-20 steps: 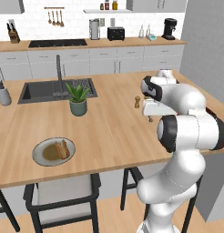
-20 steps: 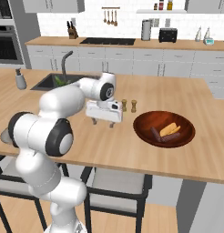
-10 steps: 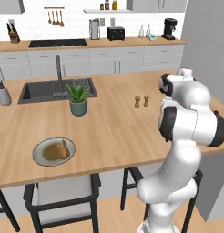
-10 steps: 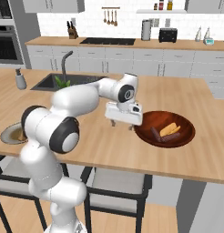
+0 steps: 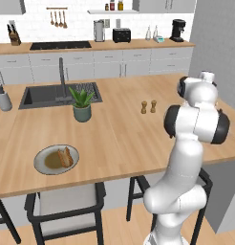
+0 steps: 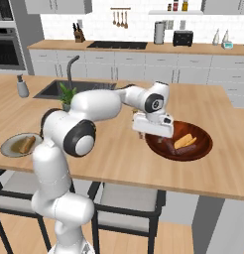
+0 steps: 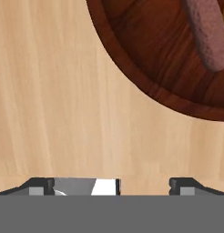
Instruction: Place one bun and one sausage from the bowl on each plate.
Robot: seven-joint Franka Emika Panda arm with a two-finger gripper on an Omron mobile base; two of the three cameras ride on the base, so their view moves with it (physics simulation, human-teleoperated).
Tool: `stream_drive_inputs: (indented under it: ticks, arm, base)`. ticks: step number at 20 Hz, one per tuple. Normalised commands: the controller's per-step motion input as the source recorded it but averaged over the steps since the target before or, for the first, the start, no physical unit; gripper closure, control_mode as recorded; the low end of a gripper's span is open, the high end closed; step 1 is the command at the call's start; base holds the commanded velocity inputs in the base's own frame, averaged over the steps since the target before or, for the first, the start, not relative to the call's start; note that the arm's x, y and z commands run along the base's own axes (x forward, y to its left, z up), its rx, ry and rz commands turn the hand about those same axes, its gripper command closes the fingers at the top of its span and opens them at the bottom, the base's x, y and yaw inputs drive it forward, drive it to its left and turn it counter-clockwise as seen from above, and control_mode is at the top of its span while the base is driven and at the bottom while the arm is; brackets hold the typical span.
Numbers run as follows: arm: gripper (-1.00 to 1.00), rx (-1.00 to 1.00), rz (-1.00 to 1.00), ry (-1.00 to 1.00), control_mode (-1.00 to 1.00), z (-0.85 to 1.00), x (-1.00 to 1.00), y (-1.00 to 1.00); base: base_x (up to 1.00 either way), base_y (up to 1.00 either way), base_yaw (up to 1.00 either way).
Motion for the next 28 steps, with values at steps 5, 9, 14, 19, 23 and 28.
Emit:
stream_drive_inputs:
  ticks: [5, 9, 14, 19, 23, 28]
  arm:
    - [-1.00, 0.00, 0.17, 0.00, -1.00, -0.27, 0.38, -0.35]
    - [-1.00, 0.00, 0.20, 0.00, -1.00, -0.24, 0.51, -0.27]
    - [-1.00, 0.04, 0.10, 0.07, -1.00, -0.27, 0.46, -0.16]
    - [-1.00, 0.06, 0.02, 0.05, -1.00, -0.40, 0.30, -0.10]
    - [-1.00, 0.07, 0.00, 0.00, -1.00, -0.10, 0.19, -0.34]
    - [-1.00, 0.01, 0.00, 0.00, -1.00, -0.32, -0.15, -0.10]
  base:
    - [0.00, 0.00, 0.00]
    - [0.00, 0.00, 0.00]
    - [0.00, 0.00, 0.00]
    - [0.00, 0.00, 0.00]
    - [0.00, 0.00, 0.00]
    - [0.00, 0.00, 0.00]
